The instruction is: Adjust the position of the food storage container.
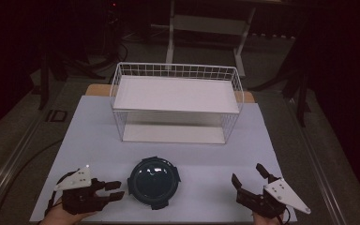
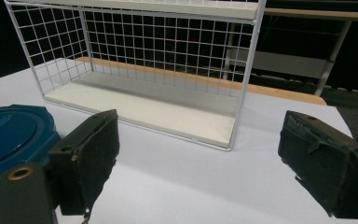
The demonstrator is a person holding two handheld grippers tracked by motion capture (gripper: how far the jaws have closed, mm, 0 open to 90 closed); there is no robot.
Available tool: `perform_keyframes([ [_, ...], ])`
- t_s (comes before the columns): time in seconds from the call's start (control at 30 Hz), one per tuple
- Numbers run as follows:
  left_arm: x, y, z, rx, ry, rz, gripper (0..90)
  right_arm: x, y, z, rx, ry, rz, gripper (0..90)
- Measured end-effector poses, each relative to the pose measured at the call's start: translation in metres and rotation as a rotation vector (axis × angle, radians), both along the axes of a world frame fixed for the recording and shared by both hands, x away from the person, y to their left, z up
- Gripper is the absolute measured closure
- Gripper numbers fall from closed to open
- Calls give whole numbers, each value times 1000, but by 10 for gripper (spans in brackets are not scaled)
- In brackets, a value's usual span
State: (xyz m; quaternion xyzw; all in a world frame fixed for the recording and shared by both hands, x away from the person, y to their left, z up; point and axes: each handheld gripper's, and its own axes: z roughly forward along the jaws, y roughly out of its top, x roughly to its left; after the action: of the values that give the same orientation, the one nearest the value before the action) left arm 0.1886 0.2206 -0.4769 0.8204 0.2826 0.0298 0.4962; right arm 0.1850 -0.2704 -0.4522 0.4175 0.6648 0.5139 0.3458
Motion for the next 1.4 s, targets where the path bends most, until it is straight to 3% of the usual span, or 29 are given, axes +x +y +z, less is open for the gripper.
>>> perform_keyframes([
  [0.1, 1, -10, -10, 65, 37, -34, 791, 0, 0, 0, -1, -1, 2, 124],
  [0.27, 2, -20, -17, 122, 50, -54, 890, 0, 0, 0, -1, -1, 4, 124],
  [0.3, 4, -24, -21, 148, 58, -42, 890, 0, 0, 0, -2, 0, 4, 124],
  [0.43, 5, -26, -24, 152, 61, -34, 895, 0, 1, -1, -2, 4, 14, 124],
  [0.6, 4, -30, -23, 197, 31, -30, 896, 0, 1, -1, -4, 8, 17, 124],
  [0.87, 12, -29, -24, 197, 31, -2, 897, 0, 2, -1, -4, 7, 23, 124],
  [0.9, 13, -29, -23, 214, 19, 28, 897, 0, 2, -1, -4, 8, 24, 124],
  [1.0, 14, -29, -22, 219, 10, 33, 896, 1, 1, -1, 3, 12, 26, 124],
  [1.03, 16, -27, -23, 211, 19, 46, 896, 1, 1, -1, 4, 14, 26, 124],
  [1.13, 18, -21, -22, 179, 46, 15, 891, 1, 2, -2, 4, 16, 37, 124],
  [1.2, 18, -14, -20, 160, 41, 28, 892, 1, 2, -2, 3, 15, 37, 125],
  [1.33, 24, -1, -18, 154, 23, 110, 894, 1, 3, -2, 4, 16, 41, 124],
  [1.4, 28, 3, -19, 144, 38, 138, 894, 1, 3, -2, 1, 15, 44, 125],
])
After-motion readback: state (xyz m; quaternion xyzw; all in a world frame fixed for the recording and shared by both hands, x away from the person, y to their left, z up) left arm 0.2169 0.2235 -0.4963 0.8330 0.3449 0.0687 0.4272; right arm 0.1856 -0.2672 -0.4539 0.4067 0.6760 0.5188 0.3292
